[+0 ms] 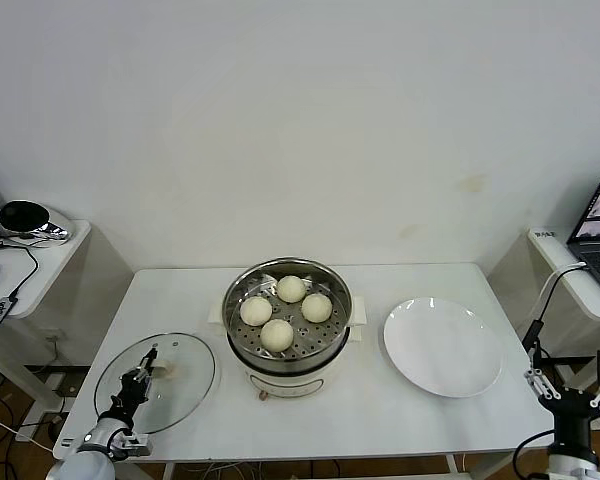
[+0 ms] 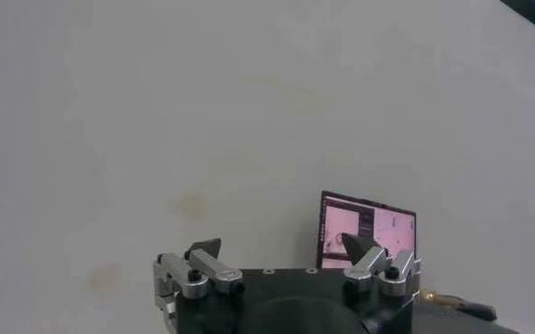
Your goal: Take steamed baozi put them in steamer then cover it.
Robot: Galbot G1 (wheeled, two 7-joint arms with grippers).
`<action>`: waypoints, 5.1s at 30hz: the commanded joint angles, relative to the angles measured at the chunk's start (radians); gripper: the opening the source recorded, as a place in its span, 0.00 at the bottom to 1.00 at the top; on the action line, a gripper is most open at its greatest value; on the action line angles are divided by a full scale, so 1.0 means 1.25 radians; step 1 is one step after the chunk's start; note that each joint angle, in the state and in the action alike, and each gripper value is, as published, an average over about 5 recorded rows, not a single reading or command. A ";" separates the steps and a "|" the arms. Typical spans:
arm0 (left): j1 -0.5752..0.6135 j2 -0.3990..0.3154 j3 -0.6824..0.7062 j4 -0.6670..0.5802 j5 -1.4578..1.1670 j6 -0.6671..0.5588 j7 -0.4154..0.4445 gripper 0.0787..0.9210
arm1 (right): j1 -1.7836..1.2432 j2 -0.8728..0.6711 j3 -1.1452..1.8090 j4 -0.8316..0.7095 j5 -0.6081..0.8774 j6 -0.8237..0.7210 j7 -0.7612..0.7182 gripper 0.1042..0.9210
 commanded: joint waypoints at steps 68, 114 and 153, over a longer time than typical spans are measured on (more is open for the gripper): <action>-0.390 -0.242 0.553 -0.282 0.321 0.638 0.455 0.07 | 0.036 0.083 -0.139 -0.034 -0.168 0.024 0.041 0.88; -0.355 -0.288 0.520 -0.201 0.341 0.614 0.421 0.07 | 0.032 0.071 -0.149 -0.040 -0.160 0.034 0.040 0.88; 0.288 -0.127 0.053 -0.697 -0.851 0.225 -0.046 0.88 | 0.013 0.015 -0.177 -0.031 -0.134 0.030 0.024 0.88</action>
